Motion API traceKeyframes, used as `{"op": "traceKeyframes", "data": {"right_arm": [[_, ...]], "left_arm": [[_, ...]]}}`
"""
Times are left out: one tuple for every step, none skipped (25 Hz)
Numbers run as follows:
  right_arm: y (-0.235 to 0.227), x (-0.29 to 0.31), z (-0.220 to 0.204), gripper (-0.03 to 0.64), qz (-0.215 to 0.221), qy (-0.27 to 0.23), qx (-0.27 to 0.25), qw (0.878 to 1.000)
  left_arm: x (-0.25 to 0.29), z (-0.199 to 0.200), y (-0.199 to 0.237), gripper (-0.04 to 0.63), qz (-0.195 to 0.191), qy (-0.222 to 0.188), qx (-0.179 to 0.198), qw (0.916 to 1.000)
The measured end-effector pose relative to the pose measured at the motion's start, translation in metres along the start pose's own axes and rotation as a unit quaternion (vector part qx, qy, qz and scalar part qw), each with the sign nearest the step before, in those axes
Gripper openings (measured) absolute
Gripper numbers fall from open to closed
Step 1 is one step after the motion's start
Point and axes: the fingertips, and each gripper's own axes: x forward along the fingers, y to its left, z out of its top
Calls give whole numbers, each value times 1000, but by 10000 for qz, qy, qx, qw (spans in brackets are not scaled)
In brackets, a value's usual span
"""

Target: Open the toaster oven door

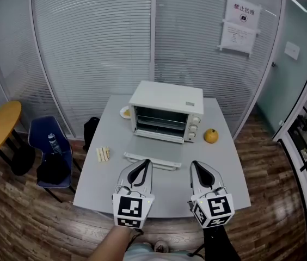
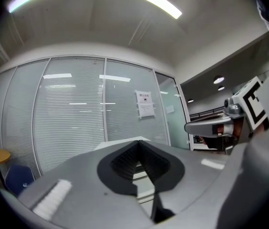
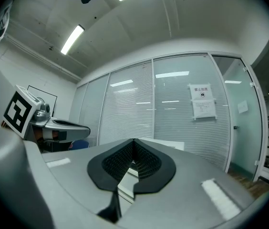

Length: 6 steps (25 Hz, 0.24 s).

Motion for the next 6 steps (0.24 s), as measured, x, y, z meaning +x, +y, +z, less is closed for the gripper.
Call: {"op": "traceKeyframes", "data": {"right_arm": [[0,0,1,1,10,-5,-1,10000],[0,-1,1,2,22,-7,-1,10000],[0,-1,2,1,34,-8,2,10000],[0,-1,3,2,42,-9,8,10000],[-1,-1,3,2,47,-12,16,10000],[-1,-2,4,2,51,-15,25,10000]], "left_arm": [[0,1,-1,55,-6,-2,12,10000],[0,1,-2,55,-12,1,20,10000],[1,2,-2,55,-15,8,25,10000],[1,2,-2,55,-16,14,26,10000],[2,3,-3,55,-15,19,25,10000],[2,3,-3,55,-12,23,24,10000]]}}
